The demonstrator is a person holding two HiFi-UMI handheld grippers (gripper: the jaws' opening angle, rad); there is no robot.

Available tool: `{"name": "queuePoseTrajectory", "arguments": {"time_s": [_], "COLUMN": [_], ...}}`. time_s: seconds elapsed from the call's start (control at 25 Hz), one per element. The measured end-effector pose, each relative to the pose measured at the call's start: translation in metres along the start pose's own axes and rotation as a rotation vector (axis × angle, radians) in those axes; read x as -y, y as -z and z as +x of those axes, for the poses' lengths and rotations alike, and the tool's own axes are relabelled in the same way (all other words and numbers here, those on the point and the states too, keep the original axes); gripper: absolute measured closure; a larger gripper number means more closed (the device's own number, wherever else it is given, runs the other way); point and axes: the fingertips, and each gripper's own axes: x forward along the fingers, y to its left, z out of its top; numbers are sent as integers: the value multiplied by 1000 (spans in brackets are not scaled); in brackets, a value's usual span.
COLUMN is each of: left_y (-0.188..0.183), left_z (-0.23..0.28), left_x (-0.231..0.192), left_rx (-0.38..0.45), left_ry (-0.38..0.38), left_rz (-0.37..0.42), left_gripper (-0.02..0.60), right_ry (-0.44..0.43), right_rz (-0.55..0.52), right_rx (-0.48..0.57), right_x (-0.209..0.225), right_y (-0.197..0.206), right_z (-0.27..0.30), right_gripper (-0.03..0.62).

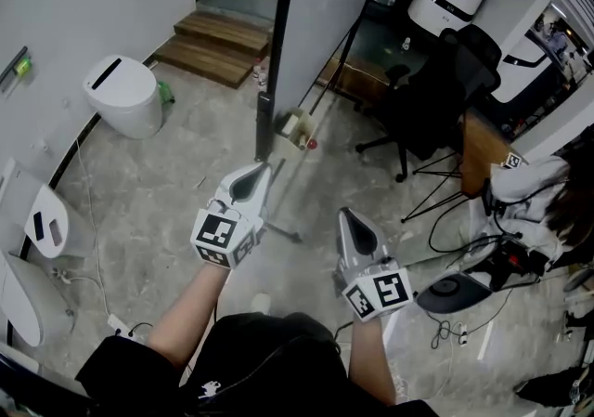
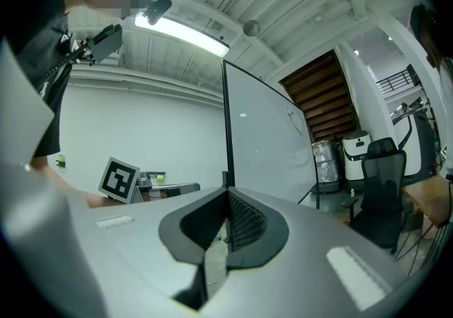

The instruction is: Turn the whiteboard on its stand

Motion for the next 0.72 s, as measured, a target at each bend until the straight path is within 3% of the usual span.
{"name": "queuePoseTrajectory", "arguments": {"time_s": [0.36, 0.72], "left_y": [-3, -10], "left_z": [28, 57], "left_x": [-23, -48], "left_rx": [-20, -44], "left_ry": [-70, -177], "left_rz": [64, 66], "left_gripper": [552, 486], "right_ry": [-63, -137], "right_rz": [9, 12], "right_rx": [13, 15], "right_x": [10, 19], "right_y": [-6, -13], "right_z": [21, 36], "right_gripper": [585, 585]}}
